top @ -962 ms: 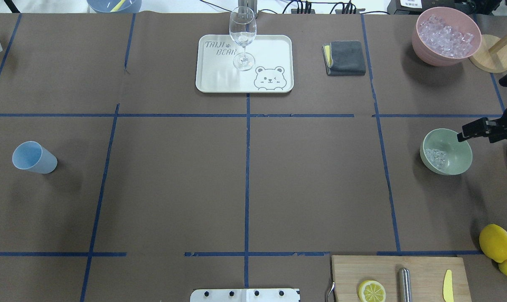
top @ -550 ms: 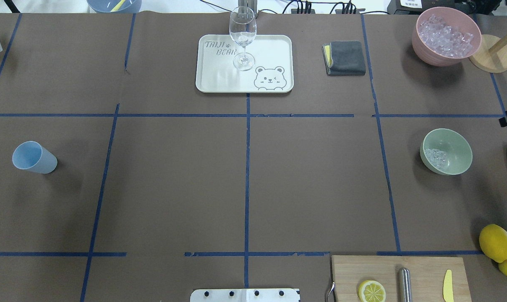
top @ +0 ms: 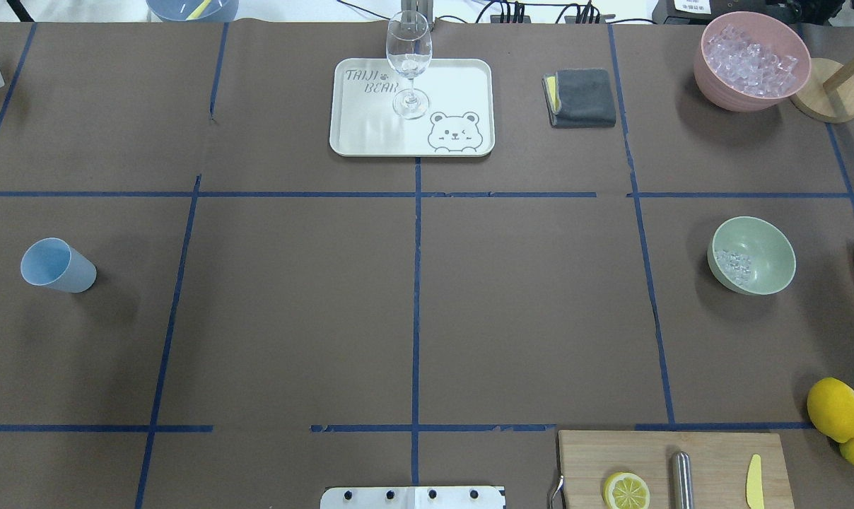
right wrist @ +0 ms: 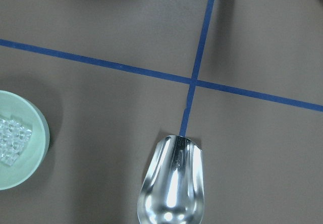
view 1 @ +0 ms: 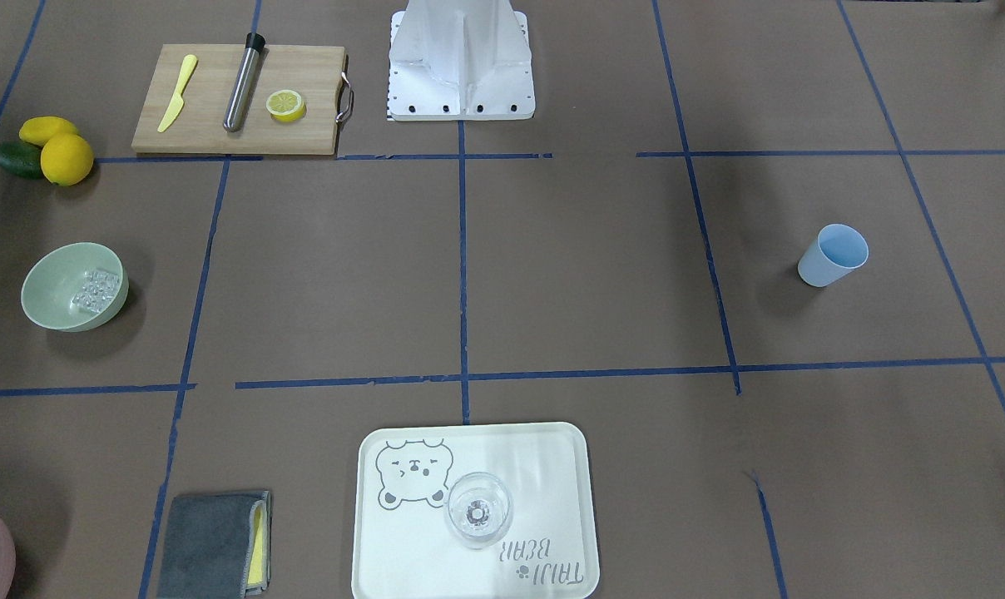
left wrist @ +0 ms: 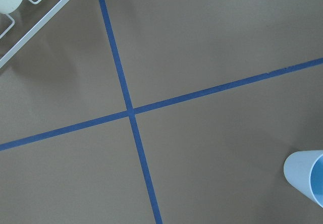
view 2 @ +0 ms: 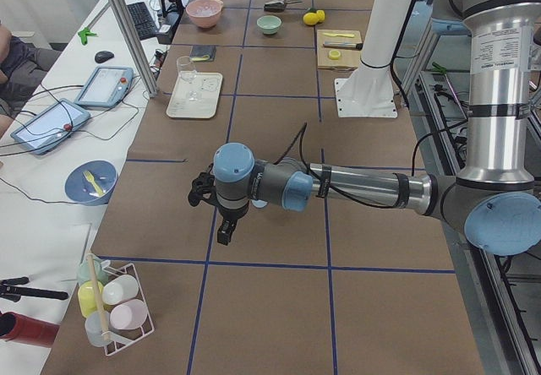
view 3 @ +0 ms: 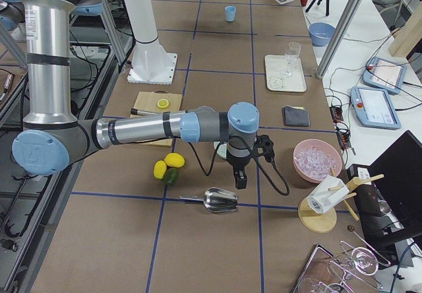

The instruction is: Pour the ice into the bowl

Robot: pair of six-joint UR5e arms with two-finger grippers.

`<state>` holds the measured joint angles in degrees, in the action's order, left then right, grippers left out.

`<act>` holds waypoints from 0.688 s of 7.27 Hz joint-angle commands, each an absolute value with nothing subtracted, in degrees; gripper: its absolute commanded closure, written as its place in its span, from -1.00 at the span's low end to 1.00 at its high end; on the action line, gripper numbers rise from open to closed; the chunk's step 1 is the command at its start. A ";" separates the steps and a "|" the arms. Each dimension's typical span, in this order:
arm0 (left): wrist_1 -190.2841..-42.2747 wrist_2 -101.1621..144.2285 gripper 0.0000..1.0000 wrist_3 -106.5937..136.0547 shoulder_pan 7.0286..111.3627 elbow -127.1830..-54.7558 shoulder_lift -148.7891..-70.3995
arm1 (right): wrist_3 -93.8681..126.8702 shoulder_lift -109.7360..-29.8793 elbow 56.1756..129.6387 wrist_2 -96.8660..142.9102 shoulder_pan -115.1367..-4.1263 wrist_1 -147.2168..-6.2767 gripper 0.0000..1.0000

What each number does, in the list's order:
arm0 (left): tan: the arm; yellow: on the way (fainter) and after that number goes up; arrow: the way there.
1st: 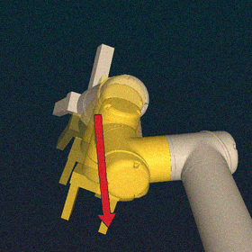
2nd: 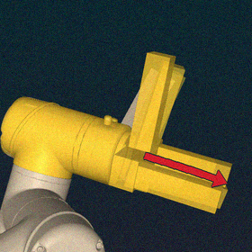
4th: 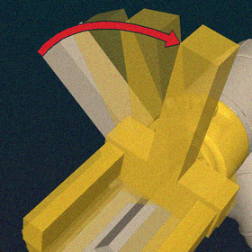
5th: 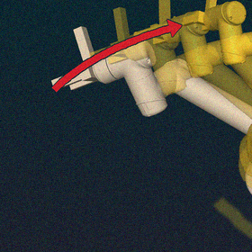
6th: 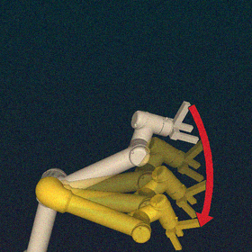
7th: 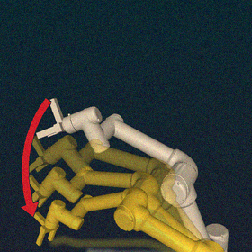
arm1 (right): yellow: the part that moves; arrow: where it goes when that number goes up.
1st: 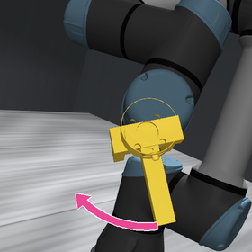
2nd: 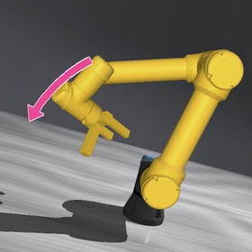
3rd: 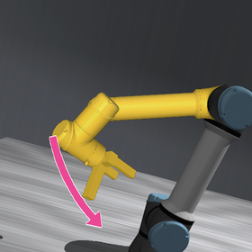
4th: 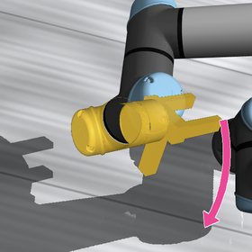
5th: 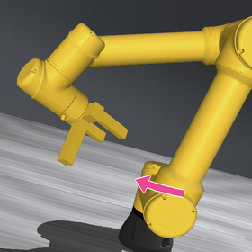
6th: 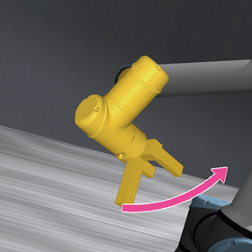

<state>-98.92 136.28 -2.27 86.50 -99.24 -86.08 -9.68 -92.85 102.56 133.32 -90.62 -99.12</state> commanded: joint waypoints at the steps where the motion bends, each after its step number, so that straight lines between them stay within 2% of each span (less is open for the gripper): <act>1: -98.70 136.23 -1.00 -2.20 86.66 -98.79 -85.08 | -10.90 -95.70 101.00 137.80 -94.30 -101.35 -1.00; 5: -98.35 136.06 -1.00 -2.20 87.89 -98.35 -83.50 | -10.81 -93.87 91.70 138.16 -94.31 -94.95 -1.00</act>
